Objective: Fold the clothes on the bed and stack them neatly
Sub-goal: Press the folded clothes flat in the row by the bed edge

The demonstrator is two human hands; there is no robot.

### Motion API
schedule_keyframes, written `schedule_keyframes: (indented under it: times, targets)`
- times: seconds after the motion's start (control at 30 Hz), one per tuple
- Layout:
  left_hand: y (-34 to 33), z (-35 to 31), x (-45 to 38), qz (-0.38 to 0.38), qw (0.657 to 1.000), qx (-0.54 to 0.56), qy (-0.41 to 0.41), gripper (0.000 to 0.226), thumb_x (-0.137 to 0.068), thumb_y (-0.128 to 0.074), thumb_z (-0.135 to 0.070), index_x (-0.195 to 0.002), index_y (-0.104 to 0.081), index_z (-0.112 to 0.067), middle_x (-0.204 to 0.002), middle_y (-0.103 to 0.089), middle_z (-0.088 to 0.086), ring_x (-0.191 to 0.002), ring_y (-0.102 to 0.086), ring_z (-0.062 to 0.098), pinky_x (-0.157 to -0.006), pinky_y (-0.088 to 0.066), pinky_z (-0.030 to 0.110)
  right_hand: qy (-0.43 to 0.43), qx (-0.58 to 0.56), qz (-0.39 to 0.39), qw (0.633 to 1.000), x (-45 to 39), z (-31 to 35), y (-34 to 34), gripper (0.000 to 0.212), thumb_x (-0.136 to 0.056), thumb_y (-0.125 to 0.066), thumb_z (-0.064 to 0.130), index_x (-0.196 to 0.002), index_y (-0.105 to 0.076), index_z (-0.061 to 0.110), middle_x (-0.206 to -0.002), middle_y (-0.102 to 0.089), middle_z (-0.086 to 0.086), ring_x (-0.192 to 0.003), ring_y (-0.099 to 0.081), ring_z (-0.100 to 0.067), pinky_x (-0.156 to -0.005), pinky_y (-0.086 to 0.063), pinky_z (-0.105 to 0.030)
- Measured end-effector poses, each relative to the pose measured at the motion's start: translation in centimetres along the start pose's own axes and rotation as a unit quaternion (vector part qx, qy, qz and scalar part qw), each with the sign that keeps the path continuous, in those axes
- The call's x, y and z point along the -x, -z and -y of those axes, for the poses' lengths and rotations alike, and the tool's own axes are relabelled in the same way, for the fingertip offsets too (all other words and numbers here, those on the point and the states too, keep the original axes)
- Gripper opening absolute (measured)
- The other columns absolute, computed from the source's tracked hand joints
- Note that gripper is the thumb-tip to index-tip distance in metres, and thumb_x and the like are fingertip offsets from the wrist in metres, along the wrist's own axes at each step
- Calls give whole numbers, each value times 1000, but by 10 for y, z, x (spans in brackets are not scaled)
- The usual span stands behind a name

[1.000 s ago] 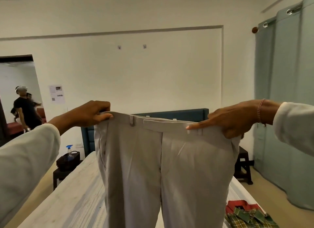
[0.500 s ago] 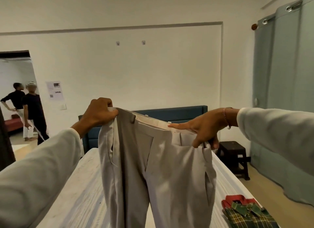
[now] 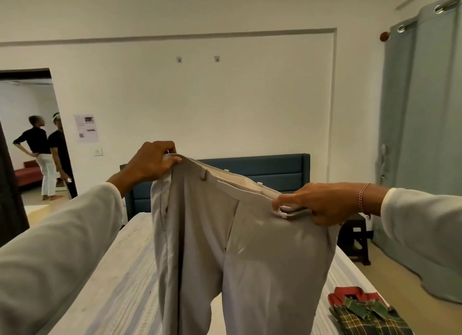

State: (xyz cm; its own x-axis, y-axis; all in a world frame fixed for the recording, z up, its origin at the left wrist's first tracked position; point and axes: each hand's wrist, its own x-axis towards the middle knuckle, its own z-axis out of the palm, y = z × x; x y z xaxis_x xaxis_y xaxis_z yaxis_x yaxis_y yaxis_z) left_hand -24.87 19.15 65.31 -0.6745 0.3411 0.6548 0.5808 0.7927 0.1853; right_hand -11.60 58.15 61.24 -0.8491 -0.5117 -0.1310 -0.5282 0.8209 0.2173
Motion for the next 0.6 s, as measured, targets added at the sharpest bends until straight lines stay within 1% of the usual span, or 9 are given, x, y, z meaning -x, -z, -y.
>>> schedule_keyframes:
  times: [0.13,0.2,0.3,0.33,0.37,0.43,0.47,0.53,0.6]
  targets:
    - [-5,-15,-8,-1,1000,7,-21,18,-95,-67,-29,-83,-64,-16,-82,-65,3,-79,-60,22,-71,-48,34,-60,-24,-167,984,-17,-7,-21,30,-82,-67,47,-100,-49,30,-82,-60,8,-70,-57,-14,-69,-57,-28]
    - [-8,-23,-13,0,1000,9,-30,18,-94,-68,-29,-82,-64,-16,-81,-65,3,-78,-60,22,-71,-48,35,-107,-30,-229,967,-26,0,-32,44,-79,-61,73,-76,-47,31,-69,-57,11,-59,-54,-13,-59,-52,-25]
    - [-13,-35,-18,2,999,9,-49,18,-95,-67,-29,-83,-64,-15,-81,-64,2,-76,-61,21,-70,-46,32,-246,47,-266,931,-39,15,-48,83,-62,-22,104,-80,-53,29,-71,-56,10,-56,-51,-7,-55,-45,-23]
    - [-15,-38,-20,3,999,10,-53,18,-95,-68,-29,-84,-64,-15,-81,-64,2,-76,-61,20,-70,-46,30,-274,54,-286,917,-46,19,-54,95,-59,-17,105,-91,-58,26,-79,-57,8,-62,-53,-9,-60,-46,-25]
    - [-15,-41,-22,5,998,9,-57,18,-95,-68,-29,-84,-64,-15,-81,-65,2,-76,-61,20,-70,-45,29,-281,32,-310,908,-55,22,-58,100,-61,-23,103,-107,-58,22,-93,-59,3,-75,-59,-14,-70,-51,-32]
    - [-18,-48,-23,13,997,2,-74,17,-95,-68,-29,-87,-64,-15,-82,-64,2,-76,-61,20,-71,-48,31,-253,-100,-341,900,-71,28,-64,98,-70,-59,86,-139,-42,18,-129,-56,-7,-110,-61,-27,-96,-52,-50]
    - [-18,-50,-23,18,997,-5,-81,17,-95,-68,-29,-89,-64,-14,-83,-64,2,-76,-61,21,-73,-50,33,-222,-187,-339,895,-79,30,-65,99,-75,-73,70,-148,-31,18,-140,-51,-10,-119,-59,-30,-103,-50,-53]
    - [-20,-51,-22,24,996,-19,-85,16,-95,-67,-30,-90,-63,-15,-84,-65,3,-77,-61,21,-74,-52,35,-158,-286,-307,894,-89,34,-66,87,-85,-77,44,-152,-27,20,-138,-57,-11,-114,-62,-30,-101,-53,-50]
    - [-20,-50,-20,29,996,-30,-82,15,-95,-67,-31,-89,-62,-19,-84,-66,3,-77,-62,23,-74,-53,37,-129,-248,-291,915,-93,35,-69,59,-94,-69,37,-144,-43,23,-126,-66,-8,-102,-66,-25,-92,-58,-42]
